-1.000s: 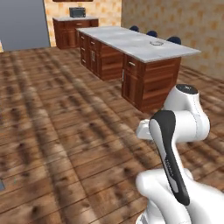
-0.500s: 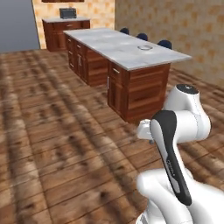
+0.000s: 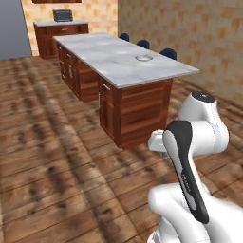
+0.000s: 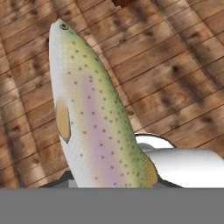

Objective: Take the fish from the fridge and place it on the digital scale on the counter by the fridge. Wait a few seconds for a reading, then move it to the plate on the dining counter.

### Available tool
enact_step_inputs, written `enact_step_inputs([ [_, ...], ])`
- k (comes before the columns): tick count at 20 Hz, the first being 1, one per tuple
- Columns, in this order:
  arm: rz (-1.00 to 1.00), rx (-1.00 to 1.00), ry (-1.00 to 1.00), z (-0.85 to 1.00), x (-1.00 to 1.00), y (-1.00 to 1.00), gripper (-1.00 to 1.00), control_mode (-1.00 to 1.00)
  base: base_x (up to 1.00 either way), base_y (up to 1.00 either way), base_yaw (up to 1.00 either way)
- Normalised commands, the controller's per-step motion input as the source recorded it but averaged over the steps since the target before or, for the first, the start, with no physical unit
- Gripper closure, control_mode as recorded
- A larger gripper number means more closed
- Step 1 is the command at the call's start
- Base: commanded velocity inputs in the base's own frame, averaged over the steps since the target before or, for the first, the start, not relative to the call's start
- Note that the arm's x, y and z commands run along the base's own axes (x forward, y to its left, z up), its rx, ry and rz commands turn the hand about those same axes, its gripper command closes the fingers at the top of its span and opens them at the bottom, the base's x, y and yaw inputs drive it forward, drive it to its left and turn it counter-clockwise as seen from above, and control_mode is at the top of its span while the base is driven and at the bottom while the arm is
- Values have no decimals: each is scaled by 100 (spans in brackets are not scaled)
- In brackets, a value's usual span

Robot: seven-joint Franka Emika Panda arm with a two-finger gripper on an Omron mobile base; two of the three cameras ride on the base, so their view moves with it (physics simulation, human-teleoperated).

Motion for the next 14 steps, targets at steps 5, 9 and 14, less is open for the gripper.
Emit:
enact_step_inputs([
  [5, 0, 0, 0, 0, 0, 0, 100, 100, 100, -100, 2],
  [9, 0, 0, 0, 0, 0, 0, 100, 100, 100, -100, 2],
  [14, 0, 0, 0, 0, 0, 0, 100, 100, 98, -100, 8],
])
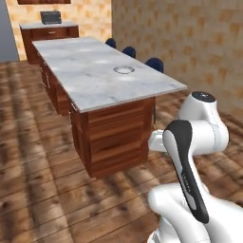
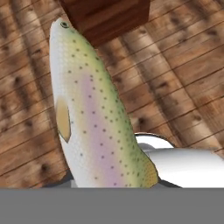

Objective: Take the fish from the fridge and place it on the digital scale on the counter by the fridge. Wait a few seconds for a reading, then move it to the plate on the dining counter.

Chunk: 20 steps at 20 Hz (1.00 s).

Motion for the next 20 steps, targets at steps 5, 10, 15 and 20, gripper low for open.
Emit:
enact_step_inputs([
  [5, 0, 0, 0, 0, 0, 0, 100, 100, 94, -100, 15],
  [10, 0, 0, 0, 0, 0, 0, 100, 100, 64, -100, 22],
  [15, 0, 0, 0, 0, 0, 0, 100, 100, 26, -100, 10],
  [20, 0, 0, 0, 0, 0, 0, 100, 100, 44, -100, 12],
])
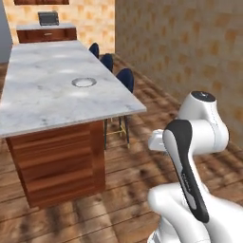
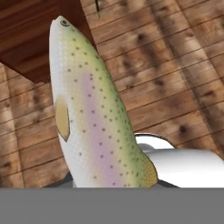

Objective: Take the fish from the fridge and place it on the digital scale on the counter by the fridge. Wait a few seconds for a reading, then move it to the plate on the dining counter.

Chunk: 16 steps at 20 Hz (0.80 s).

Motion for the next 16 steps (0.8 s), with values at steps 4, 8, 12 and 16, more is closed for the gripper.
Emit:
enact_step_inputs([
  [4, 0, 0, 0, 0, 0, 0, 100, 100, 65, -100, 19],
  [8, 0, 0, 0, 0, 0, 0, 100, 100, 77, -100, 24],
  [12, 0, 0, 0, 0, 0, 0, 100, 100, 97, -95, 36],
  [16, 0, 0, 0, 0, 0, 0, 100, 100, 100, -75, 53],
])
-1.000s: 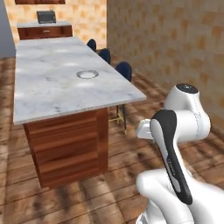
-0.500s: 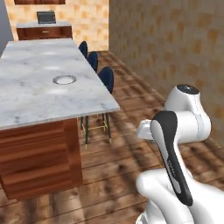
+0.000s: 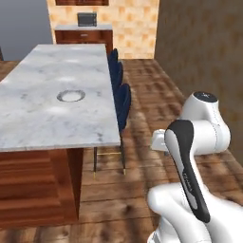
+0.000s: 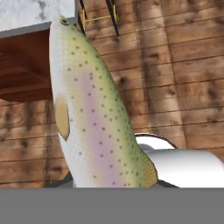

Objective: Take the fish from the fridge and place it on the digital scale on the counter by the fridge. Wait a few seconds for a reading, then move it to the plate on the dining counter.

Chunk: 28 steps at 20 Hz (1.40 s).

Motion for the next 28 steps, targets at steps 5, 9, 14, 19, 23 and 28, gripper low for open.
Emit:
enact_step_inputs([
  [5, 0, 0, 0, 0, 0, 0, 100, 100, 94, -80, 56],
  [9, 0, 0, 0, 0, 0, 0, 100, 100, 67, -94, 50],
  [14, 0, 0, 0, 0, 0, 0, 100, 100, 46, -75, 48],
  [19, 0, 0, 0, 0, 0, 0, 100, 100, 57, -52, 53],
  [23, 0, 0, 0, 0, 0, 0, 100, 100, 66, -67, 49],
  [28, 0, 0, 0, 0, 0, 0, 100, 100, 16, -80, 30],
])
